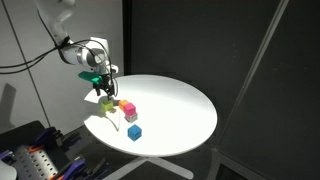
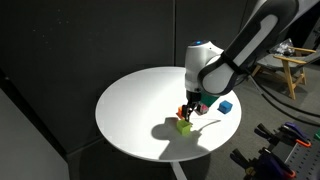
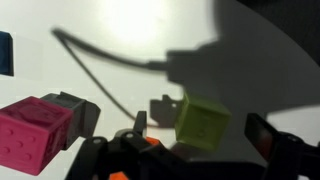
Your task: Put the pink block on the grey block and then put the yellow block on the pink bock
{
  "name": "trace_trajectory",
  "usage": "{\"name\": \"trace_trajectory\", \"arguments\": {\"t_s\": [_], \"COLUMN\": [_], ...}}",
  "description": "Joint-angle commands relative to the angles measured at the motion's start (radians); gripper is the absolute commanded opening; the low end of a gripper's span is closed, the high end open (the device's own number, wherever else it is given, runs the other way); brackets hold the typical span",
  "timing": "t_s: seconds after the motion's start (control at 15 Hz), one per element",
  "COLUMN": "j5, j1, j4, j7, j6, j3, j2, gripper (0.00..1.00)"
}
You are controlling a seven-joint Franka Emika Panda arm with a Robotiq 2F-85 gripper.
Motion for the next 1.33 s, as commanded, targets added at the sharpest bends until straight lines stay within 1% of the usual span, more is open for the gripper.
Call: {"name": "trace_trajectory", "arguments": {"t_s": [0.0, 0.4, 0.93, 1.27], "j5": [-0.026, -0.017, -0.005, 0.018], "j1": [0.023, 0.034, 0.054, 0.071], "j4": [0.014, 0.038, 0.121, 0.166], "j7": [0.039, 0.047, 0.055, 0.122], "j6": [0.031, 0.058, 0.039, 0.036], "j3": [-0.023, -0.043, -0.046, -0.057], "j2": [0.027, 0.068, 0.140, 0.180], "gripper": [1.00, 1.00, 1.00, 1.00]}}
